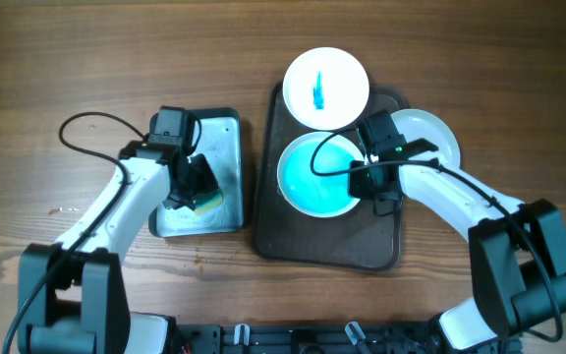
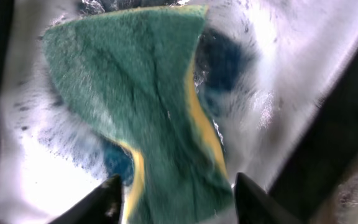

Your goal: Clean dirty plates on tray and stack at the side

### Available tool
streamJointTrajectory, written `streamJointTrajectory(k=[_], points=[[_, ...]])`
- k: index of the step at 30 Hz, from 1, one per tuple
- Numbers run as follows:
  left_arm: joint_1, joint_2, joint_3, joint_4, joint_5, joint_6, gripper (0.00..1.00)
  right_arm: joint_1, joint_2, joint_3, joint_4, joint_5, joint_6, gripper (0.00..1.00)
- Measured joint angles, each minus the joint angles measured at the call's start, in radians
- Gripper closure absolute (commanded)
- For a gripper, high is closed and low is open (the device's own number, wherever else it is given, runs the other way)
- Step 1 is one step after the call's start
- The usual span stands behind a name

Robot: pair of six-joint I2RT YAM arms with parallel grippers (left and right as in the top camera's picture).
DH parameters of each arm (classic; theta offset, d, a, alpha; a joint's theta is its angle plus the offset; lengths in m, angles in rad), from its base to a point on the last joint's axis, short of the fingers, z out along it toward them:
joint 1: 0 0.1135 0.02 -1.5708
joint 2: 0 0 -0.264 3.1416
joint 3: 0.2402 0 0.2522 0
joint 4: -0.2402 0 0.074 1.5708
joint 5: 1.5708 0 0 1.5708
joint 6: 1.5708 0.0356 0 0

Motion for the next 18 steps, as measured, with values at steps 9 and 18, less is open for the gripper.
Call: streamJointTrajectory(k=[9, 18], points=[[0.045, -0.21, 0.096, -0.11, 0.054, 0.033, 0.02, 0.003, 0.01, 0.227, -0.335, -0.021, -0.075, 0.96], [0.132, -0.407, 0.099, -0.136, 0.1, 0.032, 0.0, 0.014, 0.01, 0.351, -0.368, -0.026, -0.087, 0.96]])
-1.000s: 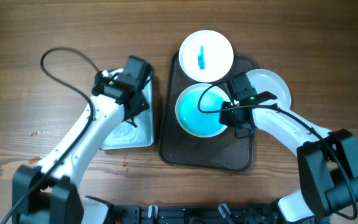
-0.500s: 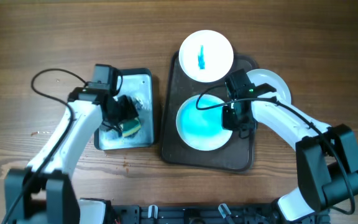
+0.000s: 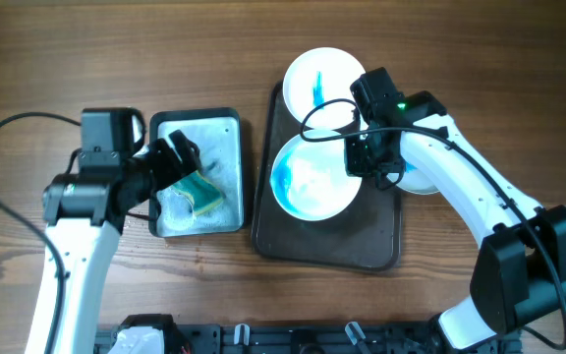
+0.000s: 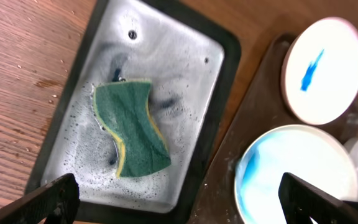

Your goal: Clean dirty plates on tray and stack at the side

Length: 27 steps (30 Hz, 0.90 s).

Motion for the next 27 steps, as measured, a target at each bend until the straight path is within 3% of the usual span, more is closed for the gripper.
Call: streamJointTrajectory(k=[9, 15, 21, 27], points=[[0.019, -0.039, 0.0, -0.037, 0.008, 0.0, 0.0, 0.015, 0.0, 0.0, 0.121, -0.138, -0.003, 0.96], [0.019, -0.039, 0.0, -0.038, 0.011, 0.0, 0.0, 0.135, 0.0, 0.013, 0.177, -0.162, -0.003, 0.96], [0.027, -0.039, 0.0, -0.039, 0.013, 0.0, 0.0, 0.282, 0.0, 0.118, 0.172, 0.001, 0.019, 0.96], [0.133, -0.039, 0.0, -0.046, 0.022, -0.016, 0.0, 0.393, 0.0, 0.208, 0.254, 0.237, 0.042, 0.96]])
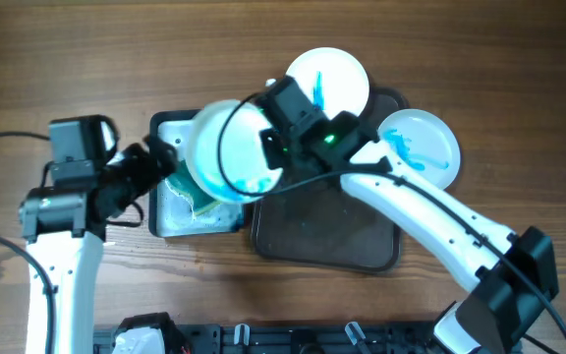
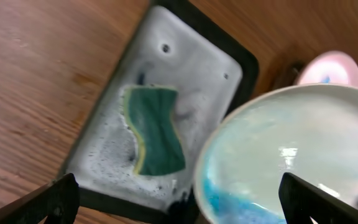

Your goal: Clean dirty plates on tray and stack at the side

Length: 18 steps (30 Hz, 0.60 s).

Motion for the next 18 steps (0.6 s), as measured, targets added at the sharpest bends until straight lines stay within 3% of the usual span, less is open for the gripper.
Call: streamJointTrajectory(k=[9, 18], points=[[0.13, 0.0, 0.0, -0.006, 0.0, -0.015, 0.0, 0.143, 0.009, 0.005, 0.224, 0.377, -0.047, 0.96], [0.153, 0.0, 0.0, -0.011, 0.0, -0.014, 0.0, 0.269, 0.03, 0.005, 0.394, 0.695, -0.25, 0.96]])
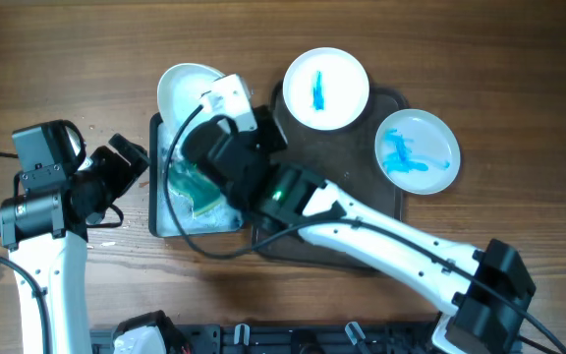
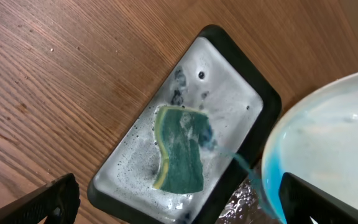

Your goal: Clean dirty plates on tray and stack at the side

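My right gripper (image 1: 207,110) is shut on the rim of a white plate (image 1: 185,87) and holds it tilted over the far end of the soapy metal tray (image 1: 161,224). In the left wrist view a thin blue stream runs off the plate (image 2: 328,130) toward the tray (image 2: 135,180). A green and yellow sponge (image 2: 180,152) lies in the suds. To the tray's left my left gripper (image 1: 126,162) hangs open with nothing in it. Two white plates are smeared with blue: one (image 1: 325,87) on the brown tray (image 1: 332,246), one (image 1: 418,149) at its right edge.
The right arm (image 1: 362,231) stretches across the brown tray and the near part of the metal tray. Bare wooden table (image 1: 67,59) lies left of and beyond the trays. Water drops glisten on the brown tray's edge (image 2: 244,202).
The right gripper has moved the plate from above the metal tray's right side to its far end, more steeply tilted, with blue liquid running off. The left gripper sits slightly further left, still open.
At first my left gripper was low over the sponge in the suds while my right gripper was at the rim of a blue-flooded plate on the brown tray. Then the left gripper was raised and open, and the plate was lifted. It came over the metal tray and now drains.
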### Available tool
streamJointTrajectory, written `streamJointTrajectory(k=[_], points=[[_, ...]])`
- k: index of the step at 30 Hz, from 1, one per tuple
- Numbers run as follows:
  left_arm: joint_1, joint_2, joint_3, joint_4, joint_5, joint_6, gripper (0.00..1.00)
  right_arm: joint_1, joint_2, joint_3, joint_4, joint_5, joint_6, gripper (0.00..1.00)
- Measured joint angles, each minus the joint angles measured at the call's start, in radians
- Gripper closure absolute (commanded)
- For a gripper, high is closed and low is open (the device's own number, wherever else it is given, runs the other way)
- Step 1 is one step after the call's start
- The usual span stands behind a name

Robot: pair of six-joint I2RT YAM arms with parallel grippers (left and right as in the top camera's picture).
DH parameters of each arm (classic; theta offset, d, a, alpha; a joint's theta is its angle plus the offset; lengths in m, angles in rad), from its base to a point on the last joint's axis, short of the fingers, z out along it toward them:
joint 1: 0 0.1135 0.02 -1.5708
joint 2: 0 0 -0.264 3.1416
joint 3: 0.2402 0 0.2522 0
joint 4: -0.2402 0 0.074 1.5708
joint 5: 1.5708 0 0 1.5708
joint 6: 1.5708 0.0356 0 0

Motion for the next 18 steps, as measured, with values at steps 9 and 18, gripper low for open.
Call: streamJointTrajectory(k=[9, 18], points=[[0.0, 0.0, 0.0, 0.0, 0.0, 0.0, 0.0, 0.08, 0.0, 0.0, 0.018, 0.127, -0.183, 0.96], [0.0, 0.0, 0.0, 0.0, 0.0, 0.0, 0.0, 0.105, 0.0, 0.0, 0.027, 0.198, -0.275, 0.96]])
